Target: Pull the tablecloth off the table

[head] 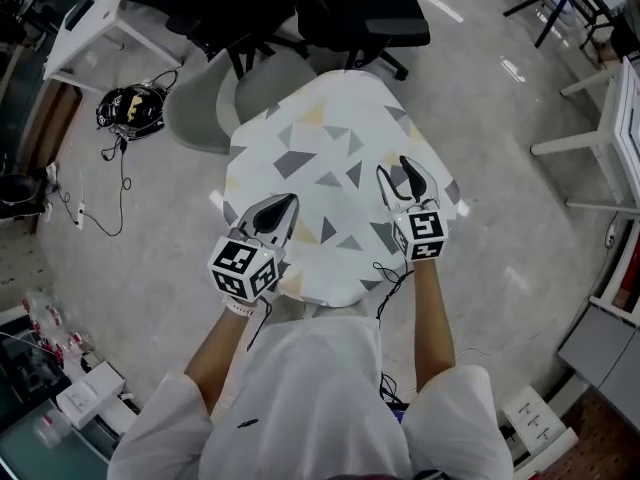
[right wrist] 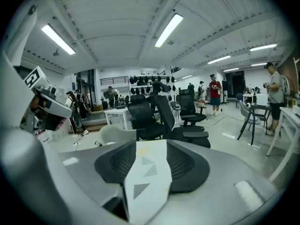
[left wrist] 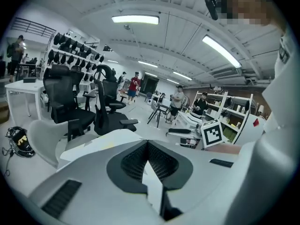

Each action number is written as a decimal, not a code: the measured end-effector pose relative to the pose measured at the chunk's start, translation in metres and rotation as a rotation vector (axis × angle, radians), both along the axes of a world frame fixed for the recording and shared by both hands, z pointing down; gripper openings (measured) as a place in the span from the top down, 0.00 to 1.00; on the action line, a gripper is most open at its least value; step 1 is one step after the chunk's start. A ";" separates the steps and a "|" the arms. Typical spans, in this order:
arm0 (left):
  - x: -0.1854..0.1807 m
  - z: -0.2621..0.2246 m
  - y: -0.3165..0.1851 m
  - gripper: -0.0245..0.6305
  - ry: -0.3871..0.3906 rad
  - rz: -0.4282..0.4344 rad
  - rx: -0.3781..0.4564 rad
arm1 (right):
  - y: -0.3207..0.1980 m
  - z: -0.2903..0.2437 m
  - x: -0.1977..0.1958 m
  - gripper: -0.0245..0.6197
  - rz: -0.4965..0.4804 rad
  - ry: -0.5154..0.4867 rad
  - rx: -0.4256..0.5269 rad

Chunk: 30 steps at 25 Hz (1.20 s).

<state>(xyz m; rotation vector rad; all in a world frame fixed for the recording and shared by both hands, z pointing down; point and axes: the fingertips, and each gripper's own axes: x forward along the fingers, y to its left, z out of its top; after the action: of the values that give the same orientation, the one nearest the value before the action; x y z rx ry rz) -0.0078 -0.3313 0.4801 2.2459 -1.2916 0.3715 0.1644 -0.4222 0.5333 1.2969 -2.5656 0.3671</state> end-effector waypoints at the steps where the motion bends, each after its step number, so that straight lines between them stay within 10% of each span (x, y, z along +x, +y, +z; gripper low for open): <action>1: -0.003 0.008 -0.009 0.95 -0.010 -0.011 -0.007 | -0.017 0.013 0.002 0.65 -0.006 0.018 -0.013; 12: -0.004 0.094 -0.076 0.95 -0.034 -0.032 -0.107 | -0.167 0.147 0.024 0.51 -0.075 0.222 -0.199; 22: -0.009 0.123 -0.084 0.95 -0.041 -0.035 -0.161 | -0.189 0.217 0.037 0.56 -0.199 0.166 -0.503; 28: -0.029 0.138 -0.120 0.93 -0.136 0.022 -0.136 | -0.180 0.191 0.035 0.76 -0.198 0.331 -0.370; 30: -0.035 0.141 -0.139 0.78 -0.174 0.051 -0.117 | -0.170 0.168 0.025 0.83 -0.227 0.341 -0.285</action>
<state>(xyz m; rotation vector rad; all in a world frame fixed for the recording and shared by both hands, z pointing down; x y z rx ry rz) -0.0423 -0.4704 0.6213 2.1903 -1.2645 0.6575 0.1898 -0.5920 0.7012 0.8731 -2.2438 0.4079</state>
